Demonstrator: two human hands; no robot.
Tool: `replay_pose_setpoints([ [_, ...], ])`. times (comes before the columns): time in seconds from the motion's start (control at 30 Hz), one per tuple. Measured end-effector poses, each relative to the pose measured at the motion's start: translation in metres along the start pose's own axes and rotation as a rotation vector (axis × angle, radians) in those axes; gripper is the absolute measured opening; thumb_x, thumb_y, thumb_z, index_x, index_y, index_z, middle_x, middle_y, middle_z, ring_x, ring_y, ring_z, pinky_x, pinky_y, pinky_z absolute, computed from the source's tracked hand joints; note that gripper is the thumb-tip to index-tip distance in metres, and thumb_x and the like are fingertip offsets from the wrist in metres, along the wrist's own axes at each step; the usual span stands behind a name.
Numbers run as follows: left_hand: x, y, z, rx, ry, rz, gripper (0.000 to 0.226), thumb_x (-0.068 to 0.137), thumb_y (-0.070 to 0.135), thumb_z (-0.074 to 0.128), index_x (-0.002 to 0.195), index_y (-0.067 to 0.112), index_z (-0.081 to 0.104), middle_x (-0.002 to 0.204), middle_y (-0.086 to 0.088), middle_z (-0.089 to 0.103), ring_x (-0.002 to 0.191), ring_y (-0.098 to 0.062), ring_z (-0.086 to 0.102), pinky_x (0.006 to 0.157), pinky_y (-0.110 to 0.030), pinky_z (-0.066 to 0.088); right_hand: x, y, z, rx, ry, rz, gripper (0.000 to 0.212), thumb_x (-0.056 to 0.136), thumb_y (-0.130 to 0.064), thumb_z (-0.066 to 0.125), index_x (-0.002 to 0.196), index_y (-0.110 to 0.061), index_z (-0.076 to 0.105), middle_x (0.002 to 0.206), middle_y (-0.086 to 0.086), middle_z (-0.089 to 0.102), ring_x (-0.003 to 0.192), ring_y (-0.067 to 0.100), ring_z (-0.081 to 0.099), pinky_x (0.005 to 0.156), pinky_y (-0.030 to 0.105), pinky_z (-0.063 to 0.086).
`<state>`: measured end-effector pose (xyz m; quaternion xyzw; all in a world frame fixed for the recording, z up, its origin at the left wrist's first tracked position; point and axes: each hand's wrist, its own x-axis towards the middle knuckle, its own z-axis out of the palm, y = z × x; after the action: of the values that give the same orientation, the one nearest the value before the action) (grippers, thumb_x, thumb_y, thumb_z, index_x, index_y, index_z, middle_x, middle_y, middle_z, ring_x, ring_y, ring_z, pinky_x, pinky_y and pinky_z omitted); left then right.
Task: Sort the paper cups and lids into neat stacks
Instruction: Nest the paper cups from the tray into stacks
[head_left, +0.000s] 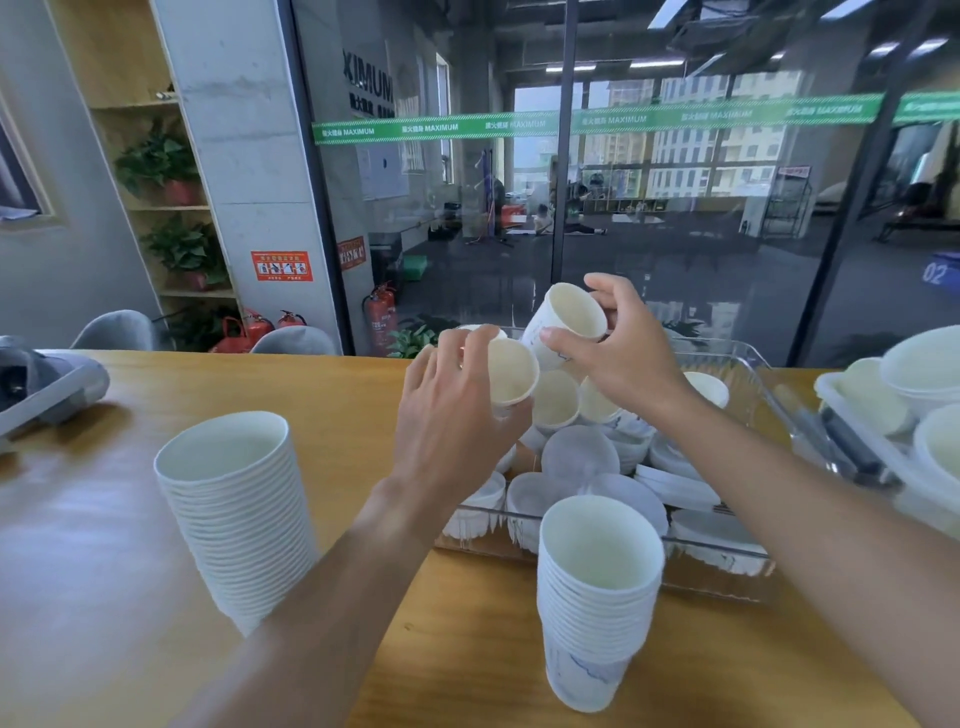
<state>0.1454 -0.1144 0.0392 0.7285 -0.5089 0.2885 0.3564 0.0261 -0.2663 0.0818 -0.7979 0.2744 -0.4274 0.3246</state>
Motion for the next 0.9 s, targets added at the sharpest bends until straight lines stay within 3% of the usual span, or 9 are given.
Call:
replay_pose_setpoints([
  [0.13,-0.013,0.011,-0.007,-0.225,0.020,-0.073,0.075,0.081,0.044,0.084,0.140,0.028,0.042,0.138,0.004,0.052,0.119,-0.021,0.056,0.096,-0.045,0.054,-0.033,-0.015,-0.025,0.081,0.019,-0.025,0.077,0.082,-0.041,0.085,0.146,-0.032,0.044,0.132,-0.012,0.060,0.113,0.012,0.063,0.096,0.035,0.055],
  [0.23,-0.024,0.012,-0.015,-0.407,0.027,-0.137,0.075,0.081,0.042,0.084,0.139,0.041,0.037,0.137,0.014,0.050,0.124,-0.019,0.055,0.099,-0.050,0.053,-0.058,-0.027,-0.043,0.137,0.077,-0.055,0.071,0.081,-0.042,0.085,0.141,-0.034,0.048,0.128,-0.012,0.065,0.111,0.008,0.065,0.096,0.035,0.057],
  [0.33,-0.036,0.013,-0.025,-0.598,0.010,-0.215,0.077,0.081,0.034,0.088,0.133,0.053,0.035,0.137,0.020,0.053,0.123,-0.012,0.056,0.101,-0.036,0.054,-0.084,-0.042,-0.060,0.206,0.096,-0.091,0.066,0.079,-0.047,0.084,0.136,-0.036,0.051,0.123,-0.011,0.070,0.110,0.008,0.068,0.095,0.036,0.057],
  [0.43,-0.057,0.015,-0.034,-0.706,-0.004,-0.279,0.075,0.080,0.031,0.089,0.139,0.037,0.043,0.139,0.013,0.055,0.121,-0.002,0.055,0.094,-0.014,0.050,-0.109,-0.056,-0.072,0.251,0.049,-0.135,0.062,0.085,-0.039,0.083,0.138,-0.030,0.053,0.120,-0.012,0.072,0.109,0.008,0.068,0.095,0.036,0.056],
  [0.53,-0.080,0.017,-0.040,-0.776,0.000,-0.289,0.070,0.082,0.026,0.088,0.139,0.028,0.047,0.132,0.015,0.058,0.115,0.002,0.058,0.089,-0.010,0.047,-0.131,-0.064,-0.078,0.233,-0.023,-0.168,0.064,0.081,-0.045,0.083,0.137,-0.031,0.054,0.119,-0.014,0.073,0.110,0.009,0.068,0.093,0.035,0.055],
  [0.67,-0.096,0.015,-0.049,-0.804,0.005,-0.331,0.066,0.083,0.024,0.086,0.133,0.039,0.046,0.118,0.038,0.058,0.112,0.002,0.060,0.089,-0.012,0.048,-0.154,-0.065,-0.078,0.186,-0.124,-0.175,0.068,0.075,-0.055,0.078,0.136,-0.035,0.055,0.122,-0.014,0.072,0.112,0.010,0.068,0.092,0.034,0.054],
  [0.77,-0.105,0.012,-0.053,-0.822,0.020,-0.364,0.072,0.083,0.026,0.087,0.142,0.027,0.046,0.119,0.035,0.060,0.112,0.007,0.059,0.087,-0.011,0.048,-0.169,-0.058,-0.074,0.159,-0.185,-0.169,0.069,0.074,-0.055,0.078,0.137,-0.036,0.055,0.127,-0.017,0.070,0.117,0.009,0.065,0.099,0.033,0.053],
  [0.9,-0.111,0.016,-0.058,-0.840,0.018,-0.349,0.071,0.083,0.025,0.087,0.140,0.030,0.045,0.121,0.035,0.060,0.115,0.005,0.060,0.090,-0.014,0.050,-0.187,-0.044,-0.063,0.123,-0.218,-0.128,0.071,0.072,-0.055,0.079,0.137,-0.042,0.054,0.130,-0.023,0.065,0.119,0.004,0.062,0.103,0.033,0.051],
])
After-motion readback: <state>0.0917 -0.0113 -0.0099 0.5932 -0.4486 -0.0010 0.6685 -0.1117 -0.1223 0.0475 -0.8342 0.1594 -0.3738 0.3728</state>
